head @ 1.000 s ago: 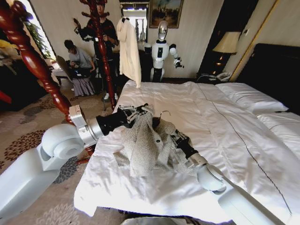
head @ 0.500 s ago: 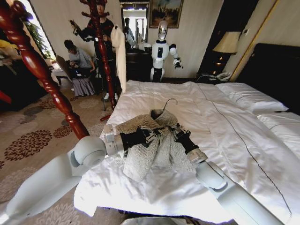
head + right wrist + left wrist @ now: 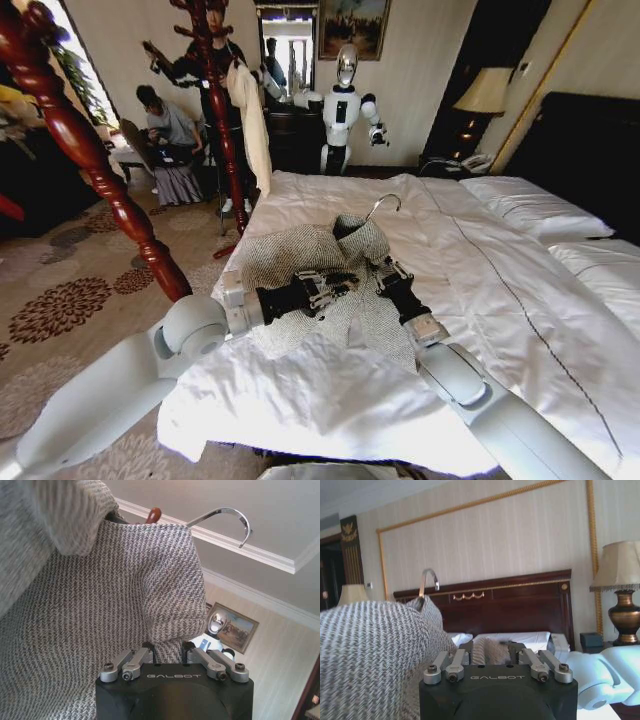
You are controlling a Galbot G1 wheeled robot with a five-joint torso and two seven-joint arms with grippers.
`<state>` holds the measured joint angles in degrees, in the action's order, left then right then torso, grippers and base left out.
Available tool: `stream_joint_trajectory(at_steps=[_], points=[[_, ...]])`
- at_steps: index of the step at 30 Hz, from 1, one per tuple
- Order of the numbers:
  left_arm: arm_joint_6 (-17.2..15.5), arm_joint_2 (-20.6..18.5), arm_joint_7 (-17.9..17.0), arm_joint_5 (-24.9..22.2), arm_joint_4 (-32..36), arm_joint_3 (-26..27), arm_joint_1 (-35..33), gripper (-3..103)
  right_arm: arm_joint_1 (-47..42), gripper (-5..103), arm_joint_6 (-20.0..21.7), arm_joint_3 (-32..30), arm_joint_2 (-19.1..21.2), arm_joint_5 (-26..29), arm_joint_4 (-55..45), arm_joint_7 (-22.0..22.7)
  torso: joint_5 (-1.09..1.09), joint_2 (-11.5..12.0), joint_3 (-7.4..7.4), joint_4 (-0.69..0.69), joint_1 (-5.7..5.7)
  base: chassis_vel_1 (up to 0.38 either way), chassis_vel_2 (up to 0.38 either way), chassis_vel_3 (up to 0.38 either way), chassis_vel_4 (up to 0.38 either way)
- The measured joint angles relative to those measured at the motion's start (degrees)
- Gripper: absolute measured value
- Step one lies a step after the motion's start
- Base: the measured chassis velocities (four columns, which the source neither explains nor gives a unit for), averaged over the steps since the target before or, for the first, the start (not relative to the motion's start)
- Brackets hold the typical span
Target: Pick up the clothes from the bed and hang them on the clothes hanger.
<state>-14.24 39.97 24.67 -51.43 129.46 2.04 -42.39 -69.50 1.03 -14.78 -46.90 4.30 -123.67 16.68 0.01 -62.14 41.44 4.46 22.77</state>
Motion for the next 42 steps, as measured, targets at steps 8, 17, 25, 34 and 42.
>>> stream_joint_trajectory(at_steps=[8, 17, 25, 34, 42], points=[[3.5, 2.1, 6.4, 0.0, -0.7, 7.9, -5.9, 76, -2.5, 24, -3.9, -3.4, -2.1, 1.6, 0.6, 0.9, -0.01, 0.0, 0.0, 0.04, 0.0, 0.0, 0.0, 0.0, 0.0], [3.7, -0.6, 8.2, -3.7, 1.6, 19.0, -9.4, 99, -4.5, 24, -11.0, -5.9, -3.0, -5.7, 4.9, -0.3, 0.01, 0.0, 0.0, 0.02, 0.0, 0.0, 0.0, 0.0, 0.0], [4.1, -9.3, 11.9, 0.4, -0.8, 21.3, -6.4, 100, -5.6, 24, -13.7, -5.3, -2.2, -10.8, 3.1, -2.7, 0.0, 0.0, 0.0, 0.01, -0.01, 0.0, 0.0, 0.0, 0.0], [3.9, -12.6, 12.9, 1.7, -4.9, 18.4, -4.1, 100, -6.4, 24, -15.7, -5.0, -1.0, -16.6, 0.7, -4.4, 0.0, 0.0, 0.0, 0.02, 0.0, 0.0, 0.0, 0.0, 0.0], [2.5, -10.3, 12.9, 1.5, -6.7, 15.7, -5.9, 103, -6.1, 24, -15.4, -4.8, -0.3, -18.4, 0.0, -4.4, 0.0, 0.0, 0.0, 0.01, 0.0, 0.0, 0.0, 0.0, 0.0]])
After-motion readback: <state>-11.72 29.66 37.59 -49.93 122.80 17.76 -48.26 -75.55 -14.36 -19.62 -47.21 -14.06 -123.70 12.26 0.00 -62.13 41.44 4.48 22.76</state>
